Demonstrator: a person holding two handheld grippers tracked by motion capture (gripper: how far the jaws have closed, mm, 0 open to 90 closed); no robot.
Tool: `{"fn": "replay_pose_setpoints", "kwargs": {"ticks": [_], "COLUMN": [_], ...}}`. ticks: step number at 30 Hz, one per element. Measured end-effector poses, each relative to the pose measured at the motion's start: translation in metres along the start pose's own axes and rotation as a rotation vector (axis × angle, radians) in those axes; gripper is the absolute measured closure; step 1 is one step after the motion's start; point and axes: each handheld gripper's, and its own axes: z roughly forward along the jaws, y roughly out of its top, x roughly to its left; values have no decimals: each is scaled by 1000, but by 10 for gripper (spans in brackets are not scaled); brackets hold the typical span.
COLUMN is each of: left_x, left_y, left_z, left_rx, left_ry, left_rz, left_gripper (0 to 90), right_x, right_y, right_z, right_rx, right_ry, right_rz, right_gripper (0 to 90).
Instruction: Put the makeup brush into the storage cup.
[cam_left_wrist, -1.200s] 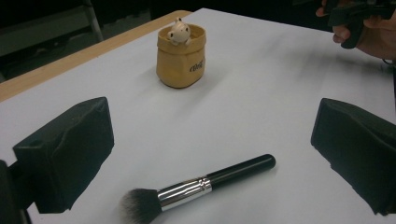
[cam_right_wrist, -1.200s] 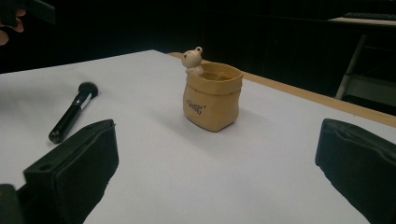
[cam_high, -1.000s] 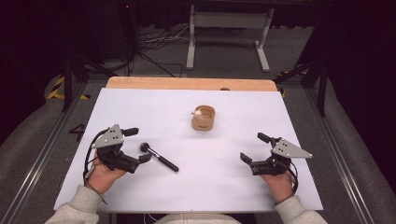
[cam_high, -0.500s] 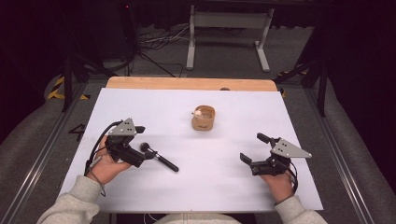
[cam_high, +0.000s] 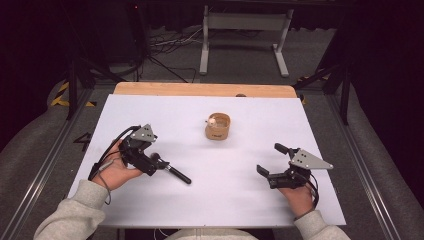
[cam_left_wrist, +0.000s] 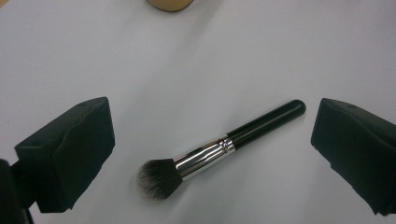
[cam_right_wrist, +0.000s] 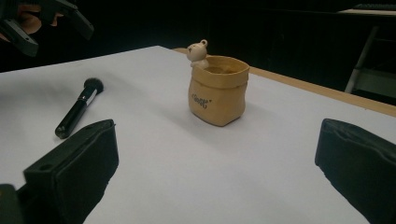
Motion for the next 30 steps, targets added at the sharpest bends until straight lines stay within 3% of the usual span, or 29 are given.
{"fn": "replay_pose_setpoints", "kwargs": {"ticks": [7,9,14,21,28,30], "left_x": [4,4,7,11,13,14], "left_y": [1,1,0,-1,0,0], "left_z": [9,10,18,26,34,36], "left_rx": [85,91,159,219,267,275], "left_ry": [-19,-21,-35,-60,-89,-111], "left_rz": [35,35,45,61,53,32], "left_gripper": [6,7,3,8,14,14], "right_x": [-1,-1,-3,-3,-3,-3], "right_y": [0,0,0,-1,-2,-2], "right_z": [-1,-1,-3,-4,-5,-5], "right_rx": [-6,-7,-25,-22,-18,-18], "right_ry": [2,1,18,16,15,16], "right_rz": [2,4,34,37,41,42], "right_gripper": [0,0,0,0,0,0]}}
